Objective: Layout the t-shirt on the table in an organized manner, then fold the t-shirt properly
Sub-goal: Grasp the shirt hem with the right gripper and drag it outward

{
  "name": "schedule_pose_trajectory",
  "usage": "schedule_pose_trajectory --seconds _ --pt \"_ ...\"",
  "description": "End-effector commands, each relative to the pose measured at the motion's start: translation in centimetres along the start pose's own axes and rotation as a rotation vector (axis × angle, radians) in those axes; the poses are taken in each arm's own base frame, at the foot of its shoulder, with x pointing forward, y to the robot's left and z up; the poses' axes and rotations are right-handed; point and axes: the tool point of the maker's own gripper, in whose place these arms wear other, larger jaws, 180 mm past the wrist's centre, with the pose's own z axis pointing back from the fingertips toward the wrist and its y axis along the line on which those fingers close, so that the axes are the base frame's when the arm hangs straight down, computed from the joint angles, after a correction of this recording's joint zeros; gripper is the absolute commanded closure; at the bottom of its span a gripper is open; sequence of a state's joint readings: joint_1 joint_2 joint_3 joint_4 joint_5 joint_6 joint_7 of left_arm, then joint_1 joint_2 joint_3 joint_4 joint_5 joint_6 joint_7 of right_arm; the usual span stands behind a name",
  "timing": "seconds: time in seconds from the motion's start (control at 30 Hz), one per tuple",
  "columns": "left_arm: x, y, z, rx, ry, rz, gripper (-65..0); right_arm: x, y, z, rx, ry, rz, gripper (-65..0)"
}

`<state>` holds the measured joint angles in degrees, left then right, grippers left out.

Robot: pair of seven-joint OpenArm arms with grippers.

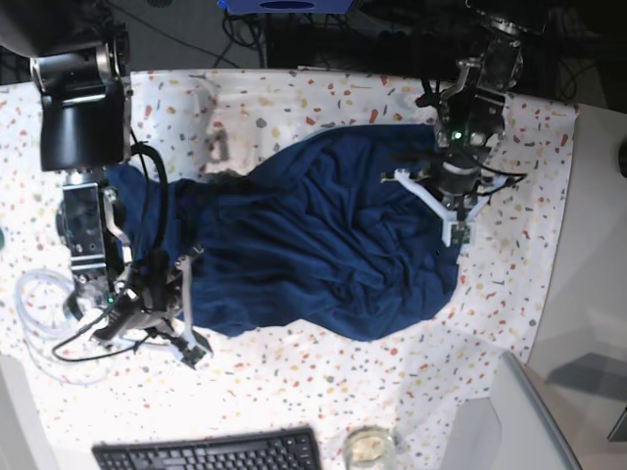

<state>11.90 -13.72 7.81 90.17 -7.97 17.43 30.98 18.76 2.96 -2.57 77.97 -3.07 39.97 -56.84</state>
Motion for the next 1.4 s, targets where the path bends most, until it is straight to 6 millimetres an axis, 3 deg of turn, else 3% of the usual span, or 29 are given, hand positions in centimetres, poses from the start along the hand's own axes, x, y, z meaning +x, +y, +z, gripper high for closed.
schedule_pose_trajectory --seconds 0.0,0.07,0.17,0.23,0.37,0.47,0.57,0.87,0.9,0.97,1.03,1.17,1.37 --pt "1.1 0.3 0.6 0.004 -0.047 0.005 0.0 1.5 -0.7 0.0 -0.003 -0.045 -0.010 -1.4" --pt "0.2 0.9 1.3 0.013 -0.033 0.010 0.0 1.2 -1.2 -0.6 -0.017 -0.034 -0.069 -11.6" --pt "-1.7 2.4 2.0 0.049 0.003 0.013 0.0 -0.5 -1.6 0.8 -0.060 -0.011 -0.063 -35.6" --pt "-2.1 3.4 2.1 0.072 0.010 0.023 0.0 -1.8 -0.7 2.6 -0.101 -0.020 -0.041 -39.9" --pt "-3.0 5.5 2.4 0.119 0.027 0.047 0.0 -5.2 3.9 5.7 -0.112 -0.035 -0.022 -37.1" --pt "-2.9 5.8 2.5 0.128 0.025 0.052 0.0 -7.4 7.7 5.4 -0.046 -0.023 -0.044 -36.9" --pt "-2.9 5.8 2.5 0.128 0.025 0.052 0.0 -8.4 9.5 4.6 -0.017 -0.031 -0.120 -36.9" --pt "-3.2 5.6 2.4 0.122 0.032 0.048 0.0 -9.3 9.3 1.0 0.000 -0.035 -0.225 -35.7" --pt "-3.2 5.6 2.4 0.122 0.032 0.048 0.0 -9.3 9.2 0.8 -0.001 -0.034 -0.225 -32.3" --pt "-3.5 5.8 2.5 0.126 0.038 0.048 0.0 -9.3 8.9 0.9 -0.007 -0.036 -0.228 -19.2" --pt "-3.6 5.9 2.6 0.129 0.040 0.047 0.0 -10.5 7.5 1.2 -0.039 -0.022 -0.268 -6.6" --pt "-3.6 5.9 2.6 0.131 0.040 0.043 0.0 -13.0 6.6 2.2 -0.074 0.009 -0.304 -5.0" --pt "-3.1 5.7 2.5 0.127 0.029 0.041 0.0 -18.2 6.3 6.8 -0.118 0.086 -0.180 -5.0"
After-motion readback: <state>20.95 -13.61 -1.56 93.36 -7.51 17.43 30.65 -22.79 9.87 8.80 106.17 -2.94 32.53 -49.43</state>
